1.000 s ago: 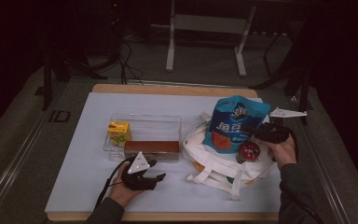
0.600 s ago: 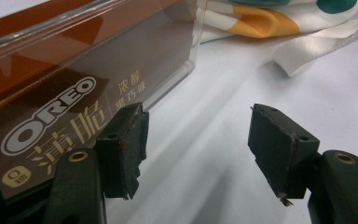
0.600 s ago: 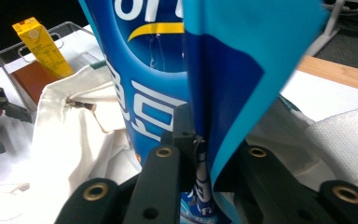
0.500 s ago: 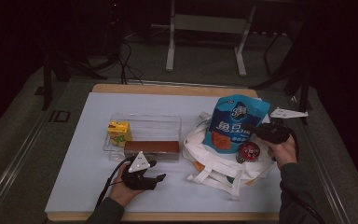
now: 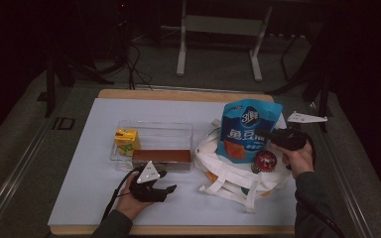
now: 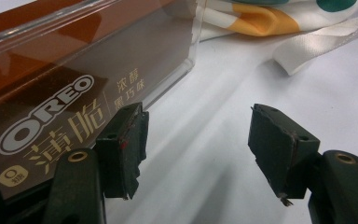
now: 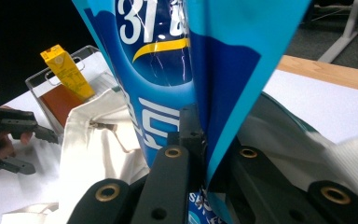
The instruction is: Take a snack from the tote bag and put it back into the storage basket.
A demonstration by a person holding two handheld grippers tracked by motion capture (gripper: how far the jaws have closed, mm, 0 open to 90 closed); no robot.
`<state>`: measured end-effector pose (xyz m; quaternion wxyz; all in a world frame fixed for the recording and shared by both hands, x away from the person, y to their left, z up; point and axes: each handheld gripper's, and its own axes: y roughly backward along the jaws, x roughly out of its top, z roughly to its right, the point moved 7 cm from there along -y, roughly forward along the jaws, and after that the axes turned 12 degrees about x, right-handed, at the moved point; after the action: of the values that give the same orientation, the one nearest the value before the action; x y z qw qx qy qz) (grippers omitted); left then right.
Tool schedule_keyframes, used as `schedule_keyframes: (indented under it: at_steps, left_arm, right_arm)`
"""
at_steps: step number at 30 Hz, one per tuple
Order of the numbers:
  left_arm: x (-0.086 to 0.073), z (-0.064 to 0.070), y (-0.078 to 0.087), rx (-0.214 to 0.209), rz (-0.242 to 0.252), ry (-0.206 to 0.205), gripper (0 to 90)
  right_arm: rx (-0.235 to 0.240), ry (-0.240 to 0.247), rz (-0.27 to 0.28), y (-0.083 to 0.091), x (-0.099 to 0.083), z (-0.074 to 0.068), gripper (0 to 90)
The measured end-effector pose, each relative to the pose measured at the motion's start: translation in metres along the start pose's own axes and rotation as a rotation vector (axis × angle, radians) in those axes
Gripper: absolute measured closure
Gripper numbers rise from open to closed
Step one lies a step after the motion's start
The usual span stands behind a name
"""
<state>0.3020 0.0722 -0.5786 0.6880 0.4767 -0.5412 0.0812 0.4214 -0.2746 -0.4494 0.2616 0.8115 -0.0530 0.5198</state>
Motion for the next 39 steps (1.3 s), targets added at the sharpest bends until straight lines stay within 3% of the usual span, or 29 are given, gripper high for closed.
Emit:
schedule_keyframes:
  at_steps: [6,14,21,39]
  left_arm:
    - [0.000,0.000,0.000,-0.004,-0.002,0.004,36.6]
    - [0.000,0.000,0.000,-0.007,-0.002,0.002,36.5]
    - [0.000,0.000,0.000,-0.008,-0.003,0.000,36.5]
    - [0.000,0.001,0.000,-0.010,-0.004,-0.003,36.4]
  right_arm:
    - [-0.008,0.003,-0.018,-0.003,0.007,-0.007,88.8]
    - [-0.007,-0.011,-0.001,-0.001,0.019,-0.013,88.8]
    - [0.018,-0.007,0.044,0.005,0.030,-0.020,88.8]
    - [0.051,-0.029,0.096,0.010,0.048,-0.035,89.1]
